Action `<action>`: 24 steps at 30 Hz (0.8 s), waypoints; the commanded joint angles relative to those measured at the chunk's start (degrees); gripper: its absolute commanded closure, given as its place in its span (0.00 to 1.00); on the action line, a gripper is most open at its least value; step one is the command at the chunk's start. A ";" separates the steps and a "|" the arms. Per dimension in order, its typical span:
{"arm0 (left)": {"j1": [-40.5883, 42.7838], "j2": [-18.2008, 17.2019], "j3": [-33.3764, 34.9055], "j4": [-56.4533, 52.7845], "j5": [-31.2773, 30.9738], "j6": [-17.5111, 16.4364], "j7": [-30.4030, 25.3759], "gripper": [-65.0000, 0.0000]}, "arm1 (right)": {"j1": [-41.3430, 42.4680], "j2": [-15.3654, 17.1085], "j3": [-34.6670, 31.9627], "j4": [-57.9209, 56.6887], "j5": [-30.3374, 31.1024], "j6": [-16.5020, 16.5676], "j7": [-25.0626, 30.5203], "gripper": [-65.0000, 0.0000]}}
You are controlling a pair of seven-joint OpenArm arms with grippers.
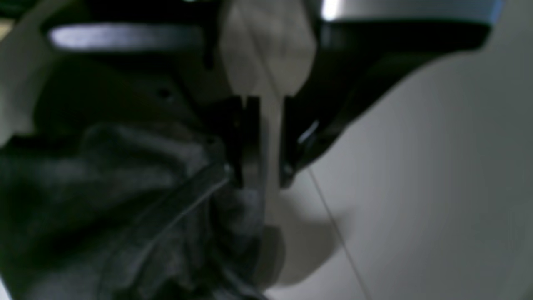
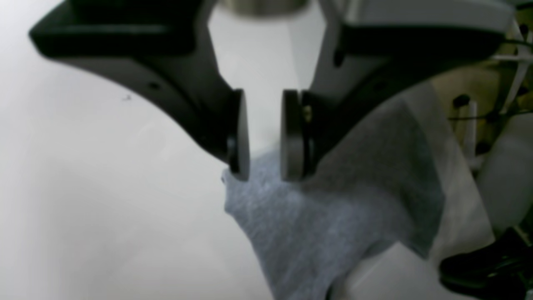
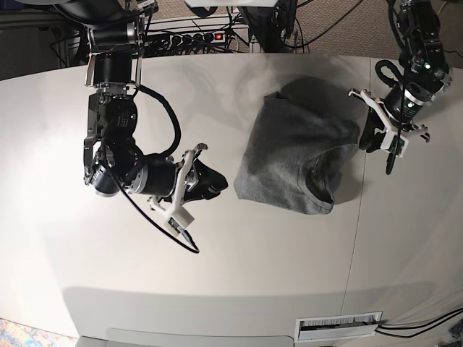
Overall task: Fold the T-shirt properly
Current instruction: 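Grasp the folded shirt's edges with both grippers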
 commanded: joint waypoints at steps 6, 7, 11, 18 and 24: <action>0.85 -0.37 -0.13 14.08 -7.69 1.38 4.28 0.85 | 1.44 0.26 0.07 0.90 -5.18 0.08 8.81 0.78; 1.92 -0.35 -0.13 15.93 -11.91 1.92 4.72 0.85 | 1.44 0.26 0.07 0.90 -6.67 0.08 10.80 0.78; 5.55 3.26 -0.13 18.23 -18.16 1.27 4.22 0.85 | 1.42 0.24 0.07 0.81 -11.78 0.08 18.16 0.95; 7.04 10.29 -0.11 13.31 -24.41 -0.48 2.05 1.00 | 1.44 -3.65 -3.19 0.68 -17.70 0.08 22.58 1.00; 7.06 15.56 -0.11 8.33 -24.55 -2.16 3.52 1.00 | 2.32 -6.43 -11.47 -4.20 -31.04 0.08 32.76 1.00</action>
